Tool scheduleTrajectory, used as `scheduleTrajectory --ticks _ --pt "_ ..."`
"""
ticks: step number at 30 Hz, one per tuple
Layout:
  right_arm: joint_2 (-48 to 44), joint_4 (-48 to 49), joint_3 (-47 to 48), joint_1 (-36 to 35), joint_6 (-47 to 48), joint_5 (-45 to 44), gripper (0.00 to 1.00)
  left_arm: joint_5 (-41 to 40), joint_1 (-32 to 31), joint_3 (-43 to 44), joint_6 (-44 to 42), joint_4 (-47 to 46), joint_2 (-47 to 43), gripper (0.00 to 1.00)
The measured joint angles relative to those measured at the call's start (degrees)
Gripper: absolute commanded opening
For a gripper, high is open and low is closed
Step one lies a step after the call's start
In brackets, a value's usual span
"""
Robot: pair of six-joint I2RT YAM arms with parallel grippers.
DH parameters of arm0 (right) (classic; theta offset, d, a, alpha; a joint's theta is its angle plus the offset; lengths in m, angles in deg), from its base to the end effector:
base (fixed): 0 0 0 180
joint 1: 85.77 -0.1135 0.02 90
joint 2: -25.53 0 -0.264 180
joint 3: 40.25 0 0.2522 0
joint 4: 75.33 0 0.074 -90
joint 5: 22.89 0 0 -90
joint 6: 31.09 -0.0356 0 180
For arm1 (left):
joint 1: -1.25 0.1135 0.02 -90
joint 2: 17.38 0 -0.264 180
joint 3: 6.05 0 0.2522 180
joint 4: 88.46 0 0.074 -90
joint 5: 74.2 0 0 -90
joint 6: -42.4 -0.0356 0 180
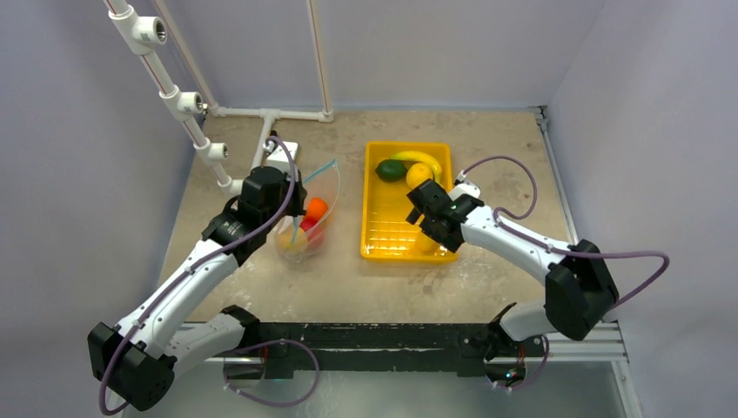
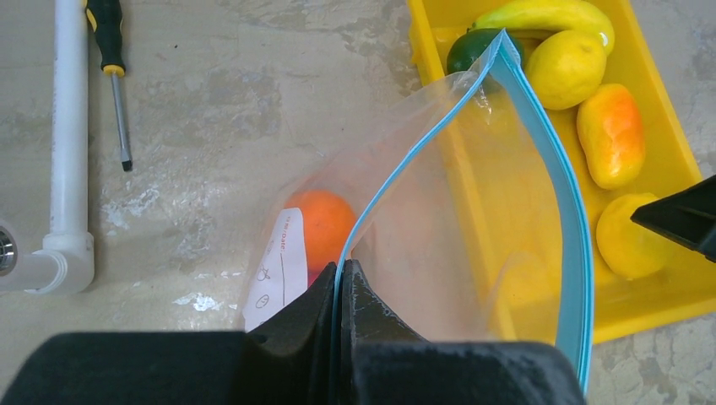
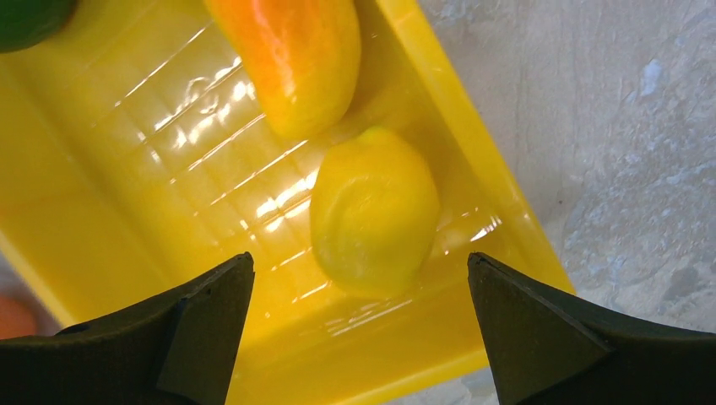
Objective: Place the food in the zip-top bag and seal the zipper
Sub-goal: Pick up the fake fruit from the bin.
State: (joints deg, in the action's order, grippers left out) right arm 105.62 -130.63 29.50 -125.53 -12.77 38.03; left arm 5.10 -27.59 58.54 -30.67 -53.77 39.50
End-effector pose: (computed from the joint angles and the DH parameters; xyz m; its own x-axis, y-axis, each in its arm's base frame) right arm 0.2156 0.1568 0.2325 -0.6044 0.5764 -0.5500 0.5375 0.8046 0.2524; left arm 0.1983 -0.1017 0.3190 -0.4760 -0.0645 -0.8771 0.1991 0.9635 -0.1789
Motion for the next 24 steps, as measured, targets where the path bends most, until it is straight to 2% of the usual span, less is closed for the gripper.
scheduleTrajectory --ticks 6,13,24 --pt "4.8 1.4 -0.9 2.0 0.1 -0.1 0.99 -0.2 0.0 -0.1 0.0 0.0 -0.4 0.0" --pt "5.0 4.3 -1.9 2.7 0.9 0.1 0.98 -0.4 0.0 -0.1 0.0 0.0 -0.4 0.0" --pt "5.1 8.6 -2.8 3.0 3.2 0.1 0.71 -0.5 0.0 -0.1 0.0 0.0 -0.4 0.0"
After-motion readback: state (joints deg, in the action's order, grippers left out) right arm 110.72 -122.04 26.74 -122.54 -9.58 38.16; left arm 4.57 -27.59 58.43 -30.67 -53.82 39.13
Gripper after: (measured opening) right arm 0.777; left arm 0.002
